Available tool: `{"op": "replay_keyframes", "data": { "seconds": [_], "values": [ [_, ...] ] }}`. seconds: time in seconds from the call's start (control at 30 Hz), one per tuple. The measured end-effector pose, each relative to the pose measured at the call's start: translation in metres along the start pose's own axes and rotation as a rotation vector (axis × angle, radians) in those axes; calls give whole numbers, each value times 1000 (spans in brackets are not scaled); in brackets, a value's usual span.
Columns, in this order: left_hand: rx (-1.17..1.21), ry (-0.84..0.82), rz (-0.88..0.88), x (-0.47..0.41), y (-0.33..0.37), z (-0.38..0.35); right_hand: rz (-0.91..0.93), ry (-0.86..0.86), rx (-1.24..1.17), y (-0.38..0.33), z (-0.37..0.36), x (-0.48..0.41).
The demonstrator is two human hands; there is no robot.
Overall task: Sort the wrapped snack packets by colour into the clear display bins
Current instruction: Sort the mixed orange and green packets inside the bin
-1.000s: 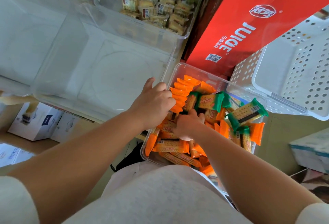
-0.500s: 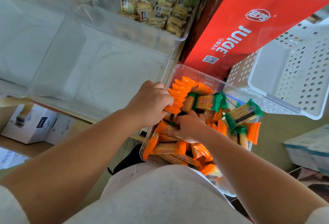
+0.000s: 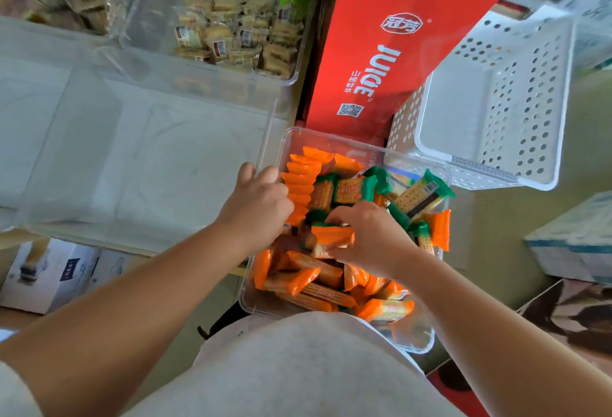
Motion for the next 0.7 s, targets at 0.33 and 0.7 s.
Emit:
{"op": "replay_keyframes", "data": {
  "seconds": [0.33, 0.7],
  "values": [
    [-9, -10, -101, 10, 22, 3, -64, 256, 16, 20, 22, 5],
    [-97, -466, -25, 53, 41, -35, 25, 163, 41, -2, 7, 1]
  ]
}}
Point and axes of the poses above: each hand's wrist, its own x-axis away from the middle knuckle, its own z-axis out of the back of the hand, y = z × x, the point moved 6 cm from there along -x, towards the middle knuckle, and after that the axes turned 14 degrees about -z, right-handed, at the moved point
